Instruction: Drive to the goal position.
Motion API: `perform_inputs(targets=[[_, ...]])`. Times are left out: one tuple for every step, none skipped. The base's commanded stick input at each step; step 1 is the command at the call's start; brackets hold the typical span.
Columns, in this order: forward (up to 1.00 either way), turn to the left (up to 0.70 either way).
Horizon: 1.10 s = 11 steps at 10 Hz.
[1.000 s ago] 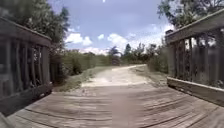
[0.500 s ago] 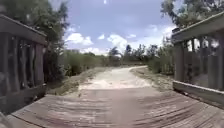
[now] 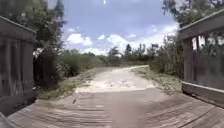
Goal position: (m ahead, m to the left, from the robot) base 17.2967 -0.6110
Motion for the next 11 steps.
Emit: perform_inputs(targets=[[0.50,0.01],[0.50,0.01],[0.50,0.01],[0.50,0.01],[0.50,0.01],[0.50,0.01],[0.50,0.01],[0.50,0.01],[0.50,0.01],[0.50,0.01],[0.50,0.01]])
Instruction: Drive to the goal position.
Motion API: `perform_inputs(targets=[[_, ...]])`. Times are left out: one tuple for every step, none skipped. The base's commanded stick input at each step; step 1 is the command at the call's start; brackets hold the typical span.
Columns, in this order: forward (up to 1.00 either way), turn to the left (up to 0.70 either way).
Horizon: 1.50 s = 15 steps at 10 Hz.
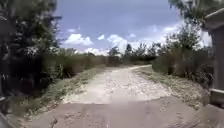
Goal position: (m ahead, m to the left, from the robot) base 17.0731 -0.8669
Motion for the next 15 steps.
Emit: perform_inputs(targets=[[0.50,0.01],[0.50,0.01],[0.50,0.01],[0.50,0.01],[0.50,0.01],[0.50,0.01],[0.50,0.01],[0.50,0.01],[0.50,0.01],[0.50,0.01],[0.50,0.01],[0.50,0.01],[0.50,0.01],[0.50,0.01],[0.50,0.01]])
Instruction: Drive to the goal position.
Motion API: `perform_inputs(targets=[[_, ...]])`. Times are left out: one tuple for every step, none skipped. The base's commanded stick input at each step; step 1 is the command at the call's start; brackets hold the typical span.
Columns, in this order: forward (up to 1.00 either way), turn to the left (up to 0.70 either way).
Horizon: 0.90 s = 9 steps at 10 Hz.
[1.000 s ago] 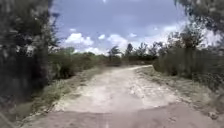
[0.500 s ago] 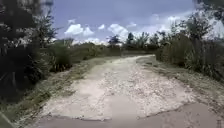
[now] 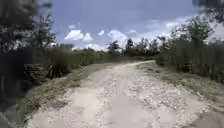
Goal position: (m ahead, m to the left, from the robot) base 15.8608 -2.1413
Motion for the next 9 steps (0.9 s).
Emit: perform_inputs(targets=[[0.50,0.01],[0.50,0.01],[0.50,0.01],[0.50,0.01],[0.50,0.01],[0.50,0.01],[0.50,0.01],[0.50,0.01],[0.50,0.01]])
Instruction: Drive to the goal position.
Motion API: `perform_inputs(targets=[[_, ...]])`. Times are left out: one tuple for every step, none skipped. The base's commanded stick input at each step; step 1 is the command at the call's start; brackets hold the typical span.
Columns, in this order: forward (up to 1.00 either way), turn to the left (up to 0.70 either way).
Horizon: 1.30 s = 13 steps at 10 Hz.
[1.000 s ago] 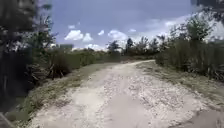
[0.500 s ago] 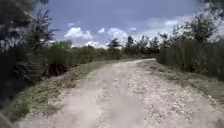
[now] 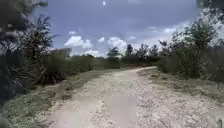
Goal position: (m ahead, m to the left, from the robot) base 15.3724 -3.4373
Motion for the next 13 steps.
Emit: perform_inputs(targets=[[0.50,0.01],[0.50,0.01],[0.50,0.01],[0.50,0.01],[0.50,0.01],[0.50,0.01],[0.50,0.01],[0.50,0.01],[0.50,0.01],[0.50,0.01],[0.50,0.01],[0.50,0.01],[0.50,0.01]])
